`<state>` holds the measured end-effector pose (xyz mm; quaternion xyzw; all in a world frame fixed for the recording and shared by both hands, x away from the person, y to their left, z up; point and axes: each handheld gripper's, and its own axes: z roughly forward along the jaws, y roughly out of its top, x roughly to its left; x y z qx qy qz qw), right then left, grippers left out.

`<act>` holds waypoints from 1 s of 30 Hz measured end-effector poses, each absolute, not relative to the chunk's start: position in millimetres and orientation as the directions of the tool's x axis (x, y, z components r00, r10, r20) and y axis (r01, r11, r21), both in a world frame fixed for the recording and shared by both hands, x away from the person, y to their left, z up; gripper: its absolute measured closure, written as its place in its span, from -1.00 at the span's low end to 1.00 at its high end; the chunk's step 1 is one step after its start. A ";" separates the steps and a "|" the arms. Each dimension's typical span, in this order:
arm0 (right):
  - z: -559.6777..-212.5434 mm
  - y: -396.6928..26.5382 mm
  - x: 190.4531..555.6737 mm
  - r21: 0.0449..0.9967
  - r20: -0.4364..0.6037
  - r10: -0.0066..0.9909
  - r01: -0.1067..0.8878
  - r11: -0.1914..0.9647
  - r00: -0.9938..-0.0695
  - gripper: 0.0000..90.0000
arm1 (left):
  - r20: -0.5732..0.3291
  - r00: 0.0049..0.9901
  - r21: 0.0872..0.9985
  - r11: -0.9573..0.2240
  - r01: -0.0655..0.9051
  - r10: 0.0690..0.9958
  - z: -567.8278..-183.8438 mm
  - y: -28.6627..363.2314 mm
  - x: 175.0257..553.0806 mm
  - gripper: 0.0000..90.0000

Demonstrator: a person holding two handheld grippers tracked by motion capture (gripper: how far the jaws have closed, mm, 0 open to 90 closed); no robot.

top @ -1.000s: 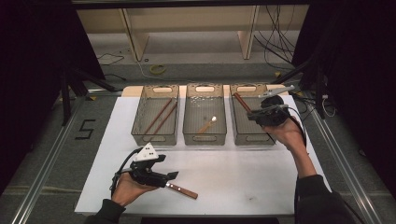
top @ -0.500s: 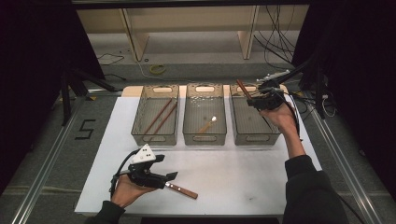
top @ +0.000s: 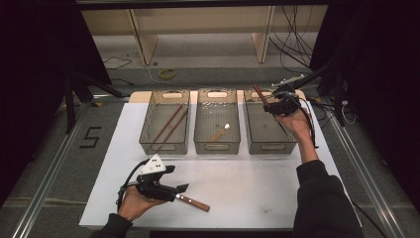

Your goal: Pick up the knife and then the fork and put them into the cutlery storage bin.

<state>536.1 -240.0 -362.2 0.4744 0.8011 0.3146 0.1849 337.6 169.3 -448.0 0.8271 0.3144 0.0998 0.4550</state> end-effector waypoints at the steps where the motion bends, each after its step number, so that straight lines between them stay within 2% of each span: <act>1: -363.6 -239.4 537.1 0.675 0.000 0.878 0.647 0.354 -0.479 0.72 | -0.122 0.783 0.815 -0.389 0.430 0.610 -447.7 169.6 337.7 -0.61; 15: -383.4 -234.0 546.9 0.639 -0.025 0.890 0.677 0.364 -0.455 0.67 | -0.115 0.788 0.805 -0.408 0.431 0.605 -446.7 172.8 339.0 -0.60; 16: -384.6 -233.4 547.6 0.632 -0.028 0.895 0.686 0.362 -0.446 0.53 | -0.114 0.787 0.806 -0.406 0.430 0.607 -447.1 172.6 339.0 -0.60; 21: -381.6 -234.2 548.3 0.643 -0.018 0.906 0.689 0.334 -0.422 0.15 | -0.116 0.786 0.804 -0.407 0.433 0.607 -446.6 173.2 339.3 -0.60; 30: -371.6 -238.6 532.9 0.680 0.036 0.888 0.663 0.313 -0.458 -0.17 | -0.109 0.790 0.793 -0.426 0.435 0.604 -446.2 175.5 340.8 -0.61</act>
